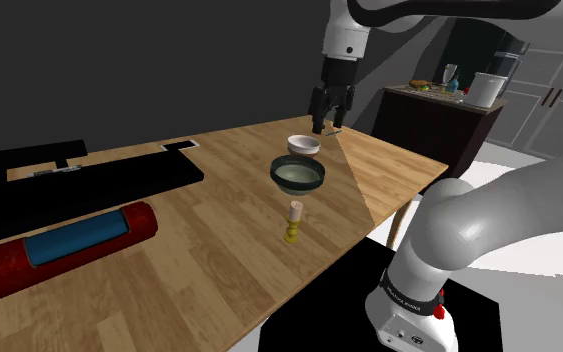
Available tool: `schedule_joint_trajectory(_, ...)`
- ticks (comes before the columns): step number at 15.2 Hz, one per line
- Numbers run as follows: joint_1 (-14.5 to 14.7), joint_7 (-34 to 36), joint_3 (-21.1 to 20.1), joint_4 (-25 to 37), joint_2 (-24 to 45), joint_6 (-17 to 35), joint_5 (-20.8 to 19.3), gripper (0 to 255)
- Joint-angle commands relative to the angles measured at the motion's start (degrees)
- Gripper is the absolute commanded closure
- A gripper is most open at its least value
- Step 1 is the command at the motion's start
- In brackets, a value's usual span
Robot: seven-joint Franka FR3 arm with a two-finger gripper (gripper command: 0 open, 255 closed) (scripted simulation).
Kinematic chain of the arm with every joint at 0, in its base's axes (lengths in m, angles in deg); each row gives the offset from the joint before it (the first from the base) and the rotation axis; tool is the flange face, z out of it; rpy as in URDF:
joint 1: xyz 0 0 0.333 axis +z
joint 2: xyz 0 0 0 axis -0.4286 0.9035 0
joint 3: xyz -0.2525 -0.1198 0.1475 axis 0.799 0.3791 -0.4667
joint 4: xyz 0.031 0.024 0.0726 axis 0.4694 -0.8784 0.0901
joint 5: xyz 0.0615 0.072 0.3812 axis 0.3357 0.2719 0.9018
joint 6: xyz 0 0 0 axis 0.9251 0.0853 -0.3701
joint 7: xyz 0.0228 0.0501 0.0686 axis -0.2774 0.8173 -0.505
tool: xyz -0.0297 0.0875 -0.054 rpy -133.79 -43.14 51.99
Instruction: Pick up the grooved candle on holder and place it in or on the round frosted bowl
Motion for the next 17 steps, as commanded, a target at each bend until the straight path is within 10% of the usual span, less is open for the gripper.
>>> schedule_joint_trajectory(1, 0.0, 0.0, 0.0, 0.0, 0.0, 0.0, 0.0, 0)
schedule_joint_trajectory(17, 6.4, -2.9, -3.2, -14.4, 18.8, 23.8, 5.4, 0)
